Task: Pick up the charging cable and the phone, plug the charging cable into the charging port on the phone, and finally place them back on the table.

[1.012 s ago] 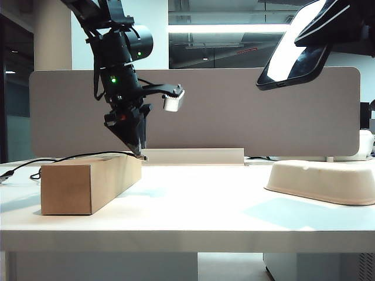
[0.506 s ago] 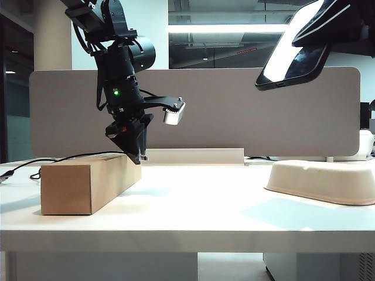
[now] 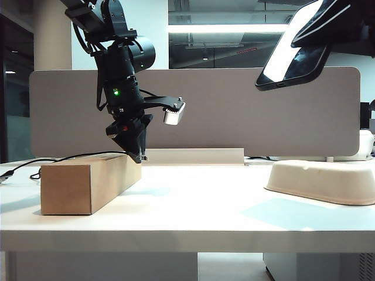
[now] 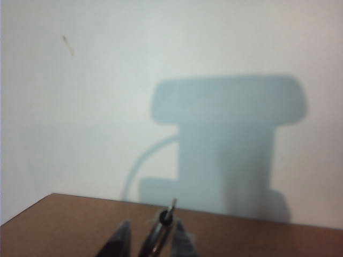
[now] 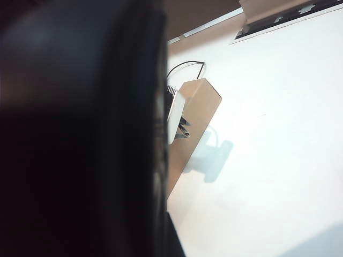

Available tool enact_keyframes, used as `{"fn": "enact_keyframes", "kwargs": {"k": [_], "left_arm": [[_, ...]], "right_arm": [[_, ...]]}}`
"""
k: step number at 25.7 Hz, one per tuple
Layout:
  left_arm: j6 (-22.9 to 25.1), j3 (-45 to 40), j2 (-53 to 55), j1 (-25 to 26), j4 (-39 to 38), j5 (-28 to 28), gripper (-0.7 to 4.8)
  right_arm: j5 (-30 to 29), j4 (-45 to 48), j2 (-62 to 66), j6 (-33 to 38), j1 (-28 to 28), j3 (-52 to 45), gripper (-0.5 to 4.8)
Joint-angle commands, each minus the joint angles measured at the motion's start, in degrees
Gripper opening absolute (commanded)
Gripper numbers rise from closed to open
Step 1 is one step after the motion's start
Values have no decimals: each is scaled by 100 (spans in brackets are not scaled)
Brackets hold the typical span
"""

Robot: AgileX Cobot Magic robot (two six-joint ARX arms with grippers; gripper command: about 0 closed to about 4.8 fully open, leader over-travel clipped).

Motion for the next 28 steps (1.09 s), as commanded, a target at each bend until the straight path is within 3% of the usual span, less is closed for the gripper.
{"fn": "enact_keyframes", "kwargs": {"k": [1,5,6,10,17,28], "left_arm": [[-2,26,-4,0,28,0,43],[-2,26,-2,0,26,0,36],[-7,26,-4,0,24,0,-6],[-24,26,-4,0,26,0,-6],[-719,26,-367,-2,28,129,-6],[-3178,26,-1172,-17,7,1578,-6]], "right_arm": [[-31,229,-35,-42,4,42,-9],[-31,229,-35,-42,4,42,-9],[-31,229,-35,-42,4,42,-9],[-24,227,-35,-44,4,42,-9],[-9,240,-35,-131,4,44,-9],[94,927,-39,-140,4,46,-9]]}}
